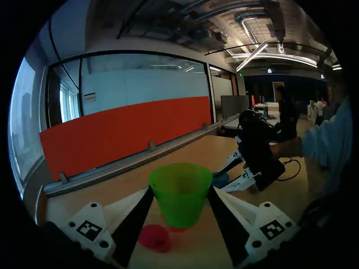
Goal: Pour water
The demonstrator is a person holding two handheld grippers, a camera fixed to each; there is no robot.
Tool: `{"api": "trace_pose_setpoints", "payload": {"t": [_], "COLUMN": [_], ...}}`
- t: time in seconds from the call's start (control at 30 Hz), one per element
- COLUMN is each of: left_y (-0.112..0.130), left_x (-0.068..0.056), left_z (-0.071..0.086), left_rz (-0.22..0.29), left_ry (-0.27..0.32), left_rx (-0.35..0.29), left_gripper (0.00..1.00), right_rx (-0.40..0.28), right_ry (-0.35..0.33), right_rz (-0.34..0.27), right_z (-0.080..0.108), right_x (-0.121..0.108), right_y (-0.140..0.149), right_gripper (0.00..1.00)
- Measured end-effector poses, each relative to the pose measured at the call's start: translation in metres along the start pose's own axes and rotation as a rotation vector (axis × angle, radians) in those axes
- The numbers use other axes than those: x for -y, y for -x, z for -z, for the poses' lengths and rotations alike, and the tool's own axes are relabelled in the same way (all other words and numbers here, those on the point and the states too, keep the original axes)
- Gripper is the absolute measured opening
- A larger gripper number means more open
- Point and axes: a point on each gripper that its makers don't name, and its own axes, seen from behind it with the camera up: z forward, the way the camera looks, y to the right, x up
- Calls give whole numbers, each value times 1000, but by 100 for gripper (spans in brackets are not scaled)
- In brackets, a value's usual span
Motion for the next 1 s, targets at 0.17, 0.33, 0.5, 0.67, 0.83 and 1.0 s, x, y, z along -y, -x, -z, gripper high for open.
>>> {"api": "trace_pose_setpoints", "payload": {"t": [0.17, 0.33, 0.5, 0.67, 0.83, 1.0], "left_y": [3, 6, 10, 10, 13, 17], "left_x": [1, 5, 7, 10, 13, 14], "left_z": [0, 0, -1, -2, -5, -7], "left_rz": [2, 6, 13, 15, 32, 49], "left_ry": [-3, -9, -13, -17, -20, -16], "left_rx": [4, 8, 10, 8, 3, -1], "left_gripper": [85, 85, 86, 86, 86, 86], "right_rx": [-5, -17, -50, -88, -132, -187], "right_ry": [-5, -9, -7, 1, 7, 9], "right_rz": [3, -15, -23, -15, -7, -2], "right_z": [0, 3, 10, 20, 31, 43], "right_x": [0, 0, 0, -1, 2, 6], "right_y": [0, -3, -15, -30, -48, -68], "right_gripper": [92, 91, 91, 91, 91, 91]}}
